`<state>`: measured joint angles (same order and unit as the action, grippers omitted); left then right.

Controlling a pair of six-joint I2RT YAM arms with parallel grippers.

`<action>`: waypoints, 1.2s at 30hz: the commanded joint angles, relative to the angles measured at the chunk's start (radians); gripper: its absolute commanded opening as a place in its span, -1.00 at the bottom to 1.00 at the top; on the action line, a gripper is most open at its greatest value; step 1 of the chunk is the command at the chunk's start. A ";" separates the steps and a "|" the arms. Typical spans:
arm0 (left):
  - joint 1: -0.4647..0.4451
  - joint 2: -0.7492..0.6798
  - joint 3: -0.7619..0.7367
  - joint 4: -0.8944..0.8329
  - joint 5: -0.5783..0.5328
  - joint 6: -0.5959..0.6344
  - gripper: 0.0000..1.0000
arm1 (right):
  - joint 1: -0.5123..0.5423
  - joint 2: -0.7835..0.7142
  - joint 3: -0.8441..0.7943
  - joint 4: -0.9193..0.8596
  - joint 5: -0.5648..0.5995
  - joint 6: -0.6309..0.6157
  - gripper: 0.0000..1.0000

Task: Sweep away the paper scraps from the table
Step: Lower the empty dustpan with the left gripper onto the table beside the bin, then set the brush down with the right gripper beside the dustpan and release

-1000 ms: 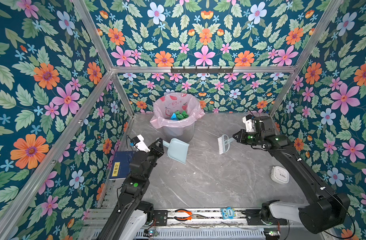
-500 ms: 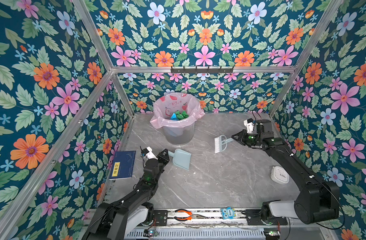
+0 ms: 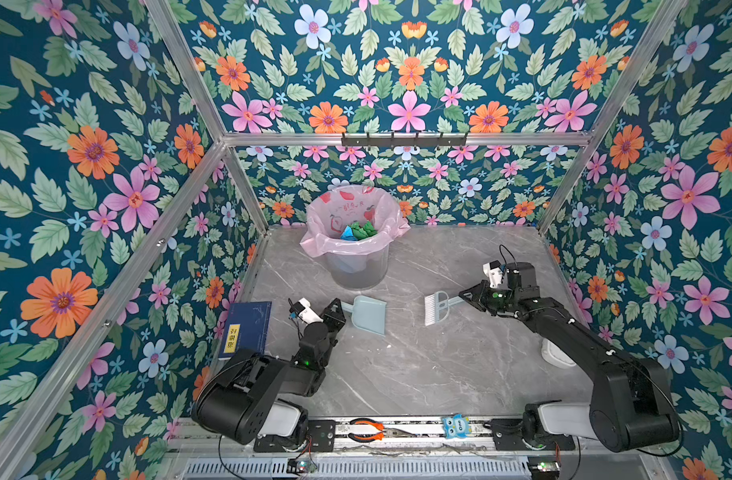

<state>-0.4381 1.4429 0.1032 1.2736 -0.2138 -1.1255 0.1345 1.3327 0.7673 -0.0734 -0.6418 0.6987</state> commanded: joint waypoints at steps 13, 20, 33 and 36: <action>-0.210 0.301 -0.039 0.395 -0.324 -0.108 -1.00 | 0.001 0.048 -0.096 0.176 0.022 0.020 -1.00; -0.252 0.293 -0.045 0.386 -0.485 -0.076 -1.00 | 0.001 0.111 -0.099 0.254 0.039 0.059 -1.00; -0.275 0.339 -0.054 0.368 -0.588 -0.073 -0.98 | 0.001 0.242 -0.051 0.256 0.025 0.094 -1.00; -0.277 0.343 -0.051 0.345 -0.588 -0.081 -0.78 | 0.000 0.266 -0.057 0.256 0.028 0.104 -0.96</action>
<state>-0.7132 1.7824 0.0490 1.6310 -0.7834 -1.2053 0.1345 1.5852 0.7128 0.2058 -0.6460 0.7948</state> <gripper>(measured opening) 0.129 0.070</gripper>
